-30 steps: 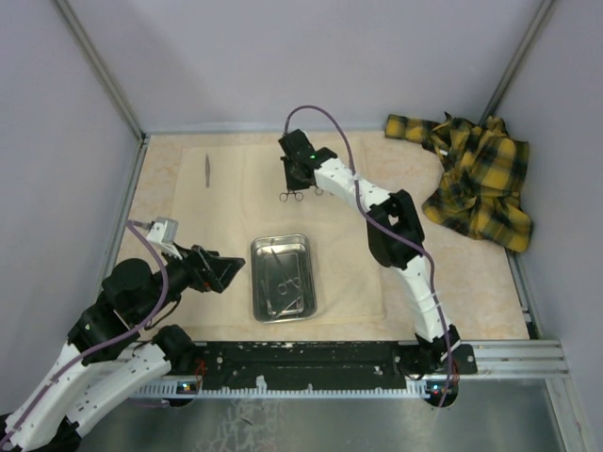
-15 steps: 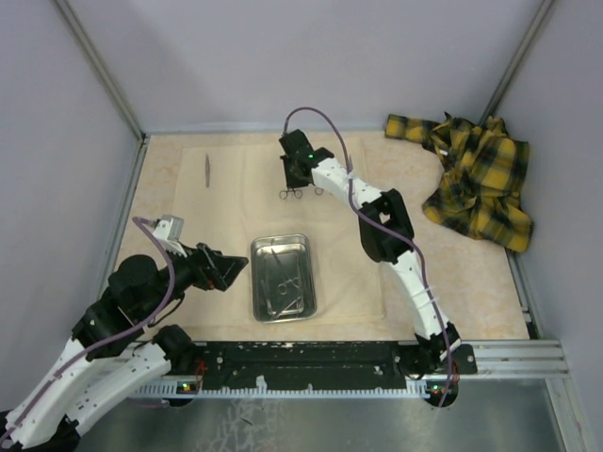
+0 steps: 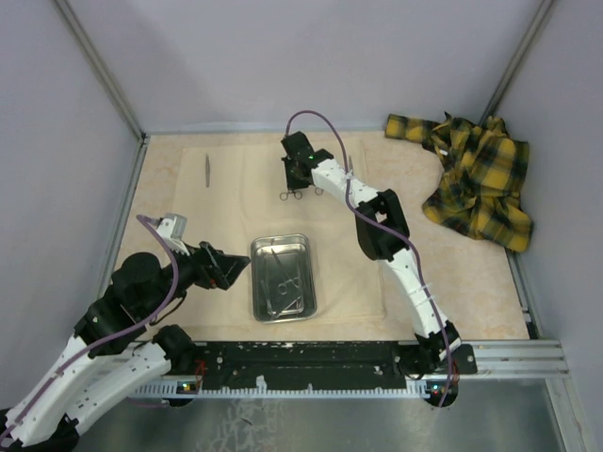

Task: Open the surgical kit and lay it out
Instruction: Place the medical item in the surgical kit, then pick up the medical item from the container.

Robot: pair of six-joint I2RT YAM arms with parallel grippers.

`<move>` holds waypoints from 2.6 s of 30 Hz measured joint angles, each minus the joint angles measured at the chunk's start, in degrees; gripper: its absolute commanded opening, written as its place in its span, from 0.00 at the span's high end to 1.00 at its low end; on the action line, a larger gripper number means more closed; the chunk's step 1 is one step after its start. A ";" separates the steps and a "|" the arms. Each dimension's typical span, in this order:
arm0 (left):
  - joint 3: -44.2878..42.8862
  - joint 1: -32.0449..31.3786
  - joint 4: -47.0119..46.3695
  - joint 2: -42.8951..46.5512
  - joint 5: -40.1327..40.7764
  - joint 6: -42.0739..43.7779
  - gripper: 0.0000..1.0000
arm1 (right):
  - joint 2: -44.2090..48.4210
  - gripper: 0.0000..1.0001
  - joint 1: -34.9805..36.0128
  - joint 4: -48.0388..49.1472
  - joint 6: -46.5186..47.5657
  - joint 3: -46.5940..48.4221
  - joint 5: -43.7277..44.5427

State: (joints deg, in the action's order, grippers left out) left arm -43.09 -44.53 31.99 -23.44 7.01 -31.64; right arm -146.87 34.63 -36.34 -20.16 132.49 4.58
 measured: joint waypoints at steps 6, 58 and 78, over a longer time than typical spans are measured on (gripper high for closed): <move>0.07 0.00 -0.39 -0.09 -0.02 0.00 0.01 | 0.00 0.92 -0.07 -0.02 -0.55 0.02 -0.20; -3.72 0.00 4.13 1.18 2.08 1.46 0.01 | 58.42 0.75 31.34 7.52 -15.26 -69.42 3.28; -3.74 0.00 4.61 3.41 2.67 1.46 0.01 | 40.74 0.65 37.75 4.87 -23.93 -58.40 7.43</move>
State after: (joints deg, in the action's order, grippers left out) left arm -46.83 -44.53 36.60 -20.03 9.67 -30.17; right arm -106.13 72.38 -31.46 -44.10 74.08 12.01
